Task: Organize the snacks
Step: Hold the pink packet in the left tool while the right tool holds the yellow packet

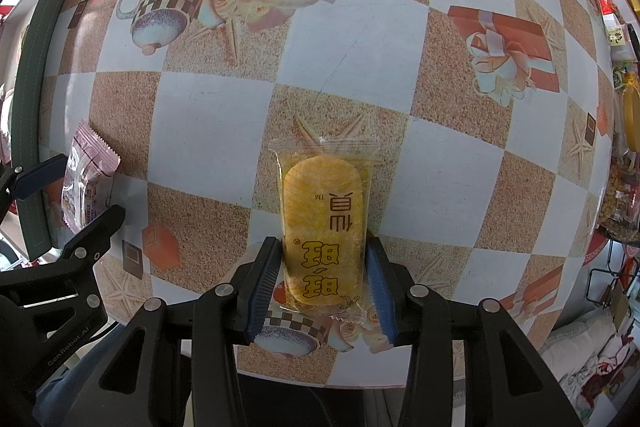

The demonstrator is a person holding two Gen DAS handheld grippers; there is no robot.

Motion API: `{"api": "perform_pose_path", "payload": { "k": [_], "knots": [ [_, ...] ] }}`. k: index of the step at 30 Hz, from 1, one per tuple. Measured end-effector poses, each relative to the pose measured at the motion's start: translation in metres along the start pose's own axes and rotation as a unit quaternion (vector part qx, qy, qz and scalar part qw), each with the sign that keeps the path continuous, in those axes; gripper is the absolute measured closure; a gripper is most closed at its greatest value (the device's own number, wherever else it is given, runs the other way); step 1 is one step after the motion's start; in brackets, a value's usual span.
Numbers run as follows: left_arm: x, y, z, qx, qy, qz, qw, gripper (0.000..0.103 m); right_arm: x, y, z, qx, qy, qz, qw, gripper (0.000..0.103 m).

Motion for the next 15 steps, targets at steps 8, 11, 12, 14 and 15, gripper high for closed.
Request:
{"api": "perform_pose_path", "payload": {
  "k": [8,11,12,14,15],
  "knots": [
    [0.0006,0.0002,0.0001,0.000,0.000,0.000,1.0000,0.032,0.0005,0.0000,-0.0001,0.000,0.000,0.000,1.000,0.058],
    [0.0010,0.0002,0.0002,0.000,0.000,0.000,1.0000,0.032,0.0005,0.0000,0.0001,0.000,0.000,0.000,1.000,0.058],
    [0.0009,0.0003,0.0003,0.000,0.000,0.000,1.0000,0.032,0.0004,-0.0001,0.0001,0.000,0.000,0.000,1.000,0.058],
    [0.0011,0.0003,0.0003,0.000,0.000,0.000,1.0000,0.032,0.0005,-0.0001,0.0000,0.000,0.000,0.000,1.000,0.058],
    [0.0011,0.0003,0.0003,0.000,0.000,0.000,1.0000,0.032,0.0004,-0.0001,0.0000,0.000,0.000,0.000,1.000,0.058]
  ]
}}
Point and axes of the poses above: each gripper's, at about its wrist camera, not at the fingertips, and y roughly the way its jaws point, z to its right, x to its underside, the point moved 4 cm from there along y, roughly the way its jaws point, and after that the axes turned 4 degrees about -z, right-handed, at the moved point
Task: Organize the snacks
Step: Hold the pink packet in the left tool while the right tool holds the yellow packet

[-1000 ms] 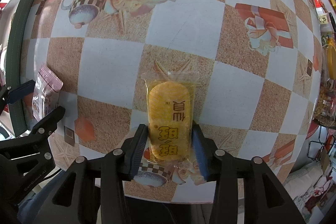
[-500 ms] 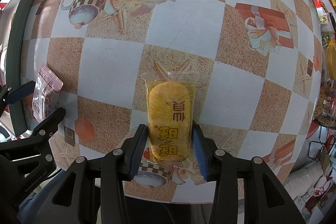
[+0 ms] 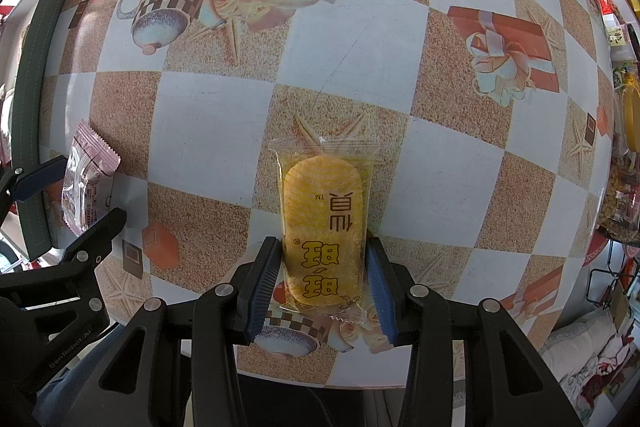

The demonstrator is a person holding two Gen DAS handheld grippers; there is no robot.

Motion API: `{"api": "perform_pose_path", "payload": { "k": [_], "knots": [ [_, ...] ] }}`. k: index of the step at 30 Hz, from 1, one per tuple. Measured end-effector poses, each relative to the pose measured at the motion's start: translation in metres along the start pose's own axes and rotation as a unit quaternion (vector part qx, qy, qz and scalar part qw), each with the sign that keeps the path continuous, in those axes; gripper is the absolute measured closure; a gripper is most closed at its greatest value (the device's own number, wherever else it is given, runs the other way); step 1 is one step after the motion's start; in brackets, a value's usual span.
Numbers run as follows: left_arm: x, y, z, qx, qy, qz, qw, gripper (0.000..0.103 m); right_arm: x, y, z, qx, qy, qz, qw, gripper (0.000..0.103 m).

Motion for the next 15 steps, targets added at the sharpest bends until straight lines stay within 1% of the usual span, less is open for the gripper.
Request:
{"api": "perform_pose_path", "payload": {
  "k": [4,5,6,7,10,15],
  "knots": [
    [0.0002,0.0001,-0.0001,0.000,0.000,0.000,1.0000,0.030,0.0001,0.0000,-0.0001,0.000,0.000,0.000,1.000,0.058],
    [0.0002,0.0001,-0.0001,0.000,-0.001,0.000,1.0000,0.030,0.0000,0.0003,0.0004,0.001,0.001,-0.001,1.000,0.054],
    [0.0005,0.0003,0.0002,0.000,-0.001,-0.001,1.0000,0.030,0.0000,0.0012,0.0011,0.006,0.002,-0.003,1.000,0.042],
    [0.0009,0.0004,0.0006,0.000,-0.001,-0.001,1.0000,0.029,0.0002,0.0038,0.0025,0.011,0.004,-0.008,1.000,0.037],
    [0.0020,0.0006,0.0015,0.000,-0.002,0.000,1.0000,0.029,0.0015,0.0069,0.0065,0.000,0.015,-0.008,1.000,0.036],
    [0.0036,0.0009,0.0028,0.000,-0.003,0.000,1.0000,0.028,0.0012,0.0084,0.0062,0.002,0.009,-0.007,1.000,0.036]
  ]
}}
Point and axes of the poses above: each gripper's, at about its wrist camera, not at the fingertips, and y roughly the way its jaws point, z to its right, x to its underside, the point moved 4 cm from there along y, roughly the way its jaws point, and after that the axes turned 4 degrees about -z, right-handed, at the moved point
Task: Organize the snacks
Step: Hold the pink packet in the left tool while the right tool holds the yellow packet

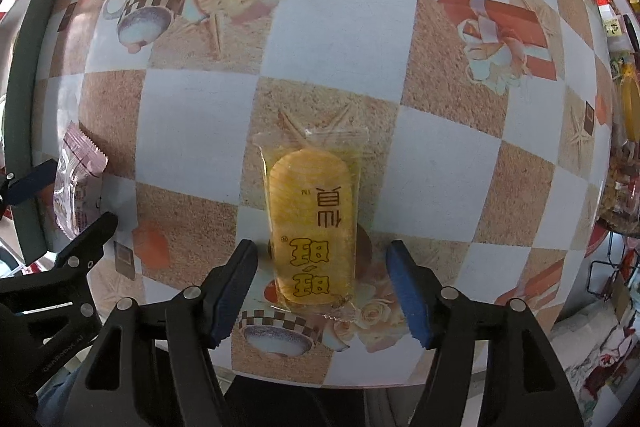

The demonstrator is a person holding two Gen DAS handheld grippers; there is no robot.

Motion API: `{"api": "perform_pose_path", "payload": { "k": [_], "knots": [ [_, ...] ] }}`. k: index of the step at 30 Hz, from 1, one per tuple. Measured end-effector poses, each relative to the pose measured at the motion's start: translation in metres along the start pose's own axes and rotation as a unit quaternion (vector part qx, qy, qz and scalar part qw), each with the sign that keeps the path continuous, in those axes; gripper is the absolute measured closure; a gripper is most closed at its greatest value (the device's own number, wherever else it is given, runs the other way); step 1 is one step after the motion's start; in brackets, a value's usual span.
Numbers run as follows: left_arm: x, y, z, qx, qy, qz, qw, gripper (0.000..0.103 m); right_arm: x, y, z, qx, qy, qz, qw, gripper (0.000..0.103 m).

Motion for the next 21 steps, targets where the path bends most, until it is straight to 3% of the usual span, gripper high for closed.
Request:
{"api": "perform_pose_path", "payload": {
  "k": [21],
  "knots": [
    [0.0090,0.0010,0.0045,0.002,0.000,-0.003,1.0000,0.025,-0.0004,-0.0002,0.0000,0.000,0.000,0.000,1.000,0.036]
  ]
}}
Point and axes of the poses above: each gripper's, at about its wrist camera, not at the fingertips, and y roughly the way its jaws point, z to its right, x to its underside, the point moved 4 cm from there along y, roughly the way its jaws point, and after that the axes turned 4 degrees about -z, right-handed, at the moved point
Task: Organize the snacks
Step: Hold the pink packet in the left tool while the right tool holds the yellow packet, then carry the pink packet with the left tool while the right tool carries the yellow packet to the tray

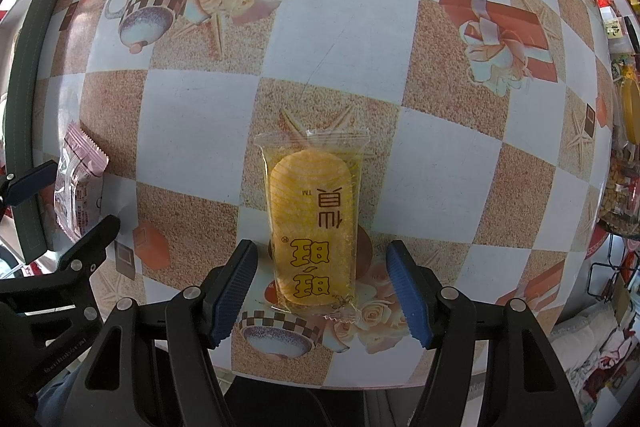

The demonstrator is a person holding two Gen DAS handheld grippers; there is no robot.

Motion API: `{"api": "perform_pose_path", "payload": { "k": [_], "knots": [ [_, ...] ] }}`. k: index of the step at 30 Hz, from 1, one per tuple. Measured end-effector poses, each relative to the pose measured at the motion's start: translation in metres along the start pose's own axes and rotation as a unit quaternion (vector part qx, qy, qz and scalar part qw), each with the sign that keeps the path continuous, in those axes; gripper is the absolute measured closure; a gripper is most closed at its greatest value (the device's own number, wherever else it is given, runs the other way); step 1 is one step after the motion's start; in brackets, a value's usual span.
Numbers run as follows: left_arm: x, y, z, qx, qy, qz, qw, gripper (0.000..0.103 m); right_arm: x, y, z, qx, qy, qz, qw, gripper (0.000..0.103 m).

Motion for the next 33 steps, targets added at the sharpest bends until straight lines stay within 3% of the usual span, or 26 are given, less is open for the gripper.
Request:
{"api": "perform_pose_path", "payload": {
  "k": [6,10,12,14,15,23,33],
  "knots": [
    [0.004,0.001,0.004,0.002,0.007,-0.007,0.9999,0.026,0.000,0.000,0.000,0.000,0.000,0.000,1.000,0.036],
    [0.007,-0.001,0.007,0.003,0.012,-0.006,0.9999,0.038,0.001,-0.001,-0.001,-0.004,0.000,0.003,1.000,0.039],
    [0.006,-0.003,0.009,0.004,0.016,-0.003,0.9999,0.051,0.001,-0.003,-0.004,-0.005,-0.003,0.006,1.000,0.051],
    [0.006,-0.005,0.010,0.008,0.017,-0.002,0.9998,0.058,0.000,-0.007,-0.007,-0.004,-0.010,0.010,1.000,0.065],
    [0.007,-0.006,0.009,0.011,0.014,-0.001,0.9998,0.061,0.001,-0.008,-0.009,-0.005,-0.011,0.011,1.000,0.065],
    [0.012,-0.014,-0.008,0.036,-0.021,0.010,0.9991,0.062,0.000,-0.015,-0.002,-0.018,0.009,0.015,1.000,0.065],
    [0.016,-0.054,-0.033,0.051,-0.065,0.067,0.9943,0.062,-0.016,-0.044,0.002,-0.028,0.005,0.037,0.999,0.065]
  ]
}}
Point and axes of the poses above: each gripper's, at about its wrist camera, not at the fingertips, and y roughly the way its jaws point, z to its right, x to its underside, the point moved 4 cm from there along y, roughly the way its jaws point, and after that the axes turned 4 degrees about -z, right-handed, at the moved point
